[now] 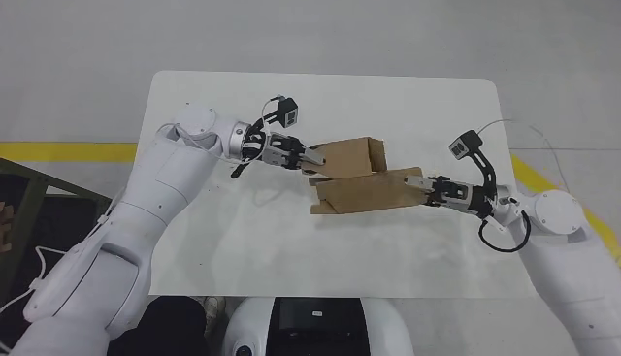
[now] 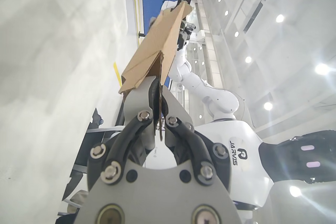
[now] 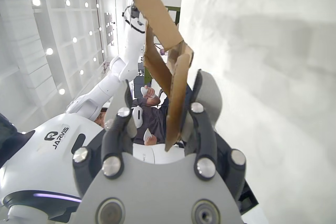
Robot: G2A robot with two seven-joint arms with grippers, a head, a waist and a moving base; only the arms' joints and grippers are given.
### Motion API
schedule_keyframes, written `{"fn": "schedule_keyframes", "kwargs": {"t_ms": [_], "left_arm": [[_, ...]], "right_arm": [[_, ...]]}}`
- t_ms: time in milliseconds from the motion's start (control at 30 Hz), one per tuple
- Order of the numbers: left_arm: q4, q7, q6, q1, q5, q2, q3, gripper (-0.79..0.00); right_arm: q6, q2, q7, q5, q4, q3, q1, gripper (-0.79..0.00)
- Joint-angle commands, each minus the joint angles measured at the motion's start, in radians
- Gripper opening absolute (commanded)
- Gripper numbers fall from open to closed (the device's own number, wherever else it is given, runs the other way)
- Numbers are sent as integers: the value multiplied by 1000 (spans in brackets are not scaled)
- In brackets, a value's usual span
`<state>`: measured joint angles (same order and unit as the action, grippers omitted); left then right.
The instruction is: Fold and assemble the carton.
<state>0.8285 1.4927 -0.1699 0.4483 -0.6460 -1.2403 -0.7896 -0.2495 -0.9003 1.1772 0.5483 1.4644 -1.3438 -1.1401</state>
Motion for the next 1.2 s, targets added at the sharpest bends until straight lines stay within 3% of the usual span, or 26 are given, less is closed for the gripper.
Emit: {"fn": "schedule_keyframes", "kwargs": {"t_ms": [0,267,500,733,1167], "left_arm": [[7,6,-4,2,3,3,-9,-785],[67,43,-18,25,15,16,-35,-785],[133,43,-18,47,22,28,-13,-785],[177,43,-22,50,13,44,7,-785],[222,43,-37,52,-55,72,29,-785]], "right_arm": [[-14,1,-1,-12,-12,-9,2,0],[-131,0,42,-8,-26,-19,33,0],[-231,-31,153,125,16,99,93,0],[-244,-54,149,143,7,189,144,0],[-258,-73,136,170,-40,250,174,0]]}}
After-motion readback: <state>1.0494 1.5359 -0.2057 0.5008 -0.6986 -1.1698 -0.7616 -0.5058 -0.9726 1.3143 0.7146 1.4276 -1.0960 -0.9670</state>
